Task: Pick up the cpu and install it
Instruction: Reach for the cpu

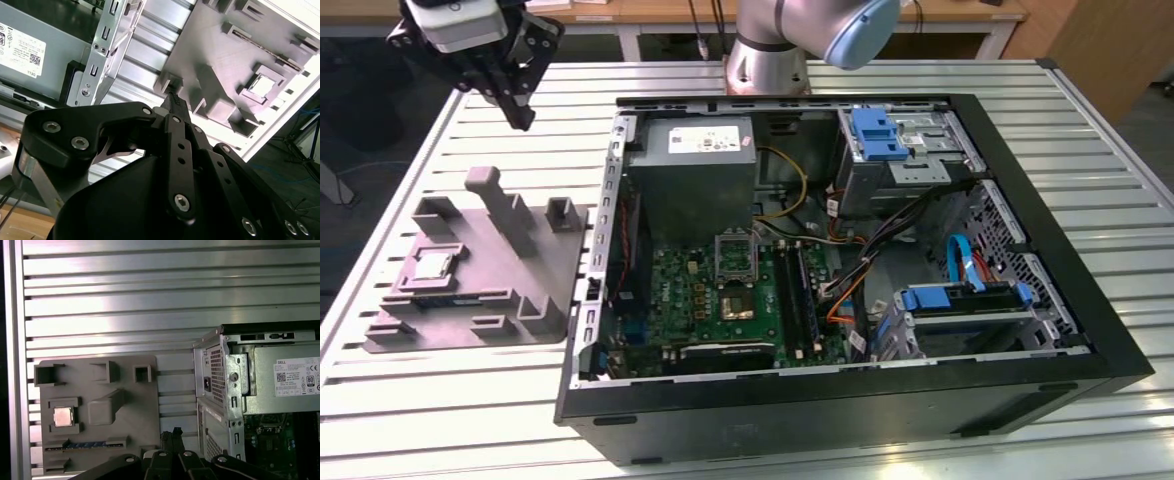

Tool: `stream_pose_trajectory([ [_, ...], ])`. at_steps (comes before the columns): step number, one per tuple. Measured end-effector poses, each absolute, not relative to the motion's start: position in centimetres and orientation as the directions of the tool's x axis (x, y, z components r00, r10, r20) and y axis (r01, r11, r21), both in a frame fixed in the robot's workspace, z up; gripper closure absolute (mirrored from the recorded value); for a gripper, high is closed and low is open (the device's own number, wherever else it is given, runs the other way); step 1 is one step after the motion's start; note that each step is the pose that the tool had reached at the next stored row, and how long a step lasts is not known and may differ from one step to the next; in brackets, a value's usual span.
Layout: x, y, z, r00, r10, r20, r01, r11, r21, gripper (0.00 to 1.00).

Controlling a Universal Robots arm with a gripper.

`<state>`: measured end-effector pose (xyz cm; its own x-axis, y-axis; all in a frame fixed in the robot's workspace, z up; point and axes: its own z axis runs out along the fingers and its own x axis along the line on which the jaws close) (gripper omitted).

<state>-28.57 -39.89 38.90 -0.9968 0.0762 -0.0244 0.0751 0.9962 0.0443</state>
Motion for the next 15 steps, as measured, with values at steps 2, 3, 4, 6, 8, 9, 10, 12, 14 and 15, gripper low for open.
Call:
stream_pose_trajectory([
  [2, -28.69, -39.89, 38.9, -0.997, 0.076, -0.024, 0.075, 0.996, 0.044, 0.89],
  [3, -28.74, -39.89, 38.9, -0.997, 0.076, -0.024, 0.075, 0.996, 0.044, 0.89],
  [4, -28.79, -39.89, 38.9, -0.997, 0.076, -0.024, 0.075, 0.996, 0.044, 0.89],
  [6, -28.9, -39.9, 38.9, -0.997, 0.076, -0.024, 0.075, 0.996, 0.044, 0.89],
  [8, -29.01, -39.89, 38.89, -0.997, 0.076, -0.024, 0.075, 0.996, 0.044, 0.89],
  [9, -29.06, -39.89, 38.89, -0.997, 0.076, -0.024, 0.075, 0.996, 0.044, 0.89],
  [10, -29.11, -39.89, 38.89, -0.997, 0.076, -0.025, 0.075, 0.996, 0.044, 0.89],
  [12, -29.22, -39.89, 38.89, -0.997, 0.076, -0.024, 0.075, 0.996, 0.044, 0.89],
  [14, -29.32, -39.89, 38.88, -0.997, 0.076, -0.024, 0.075, 0.996, 0.044, 0.89],
  [15, -29.38, -39.9, 38.88, -0.997, 0.076, -0.024, 0.075, 0.996, 0.044, 0.89],
])
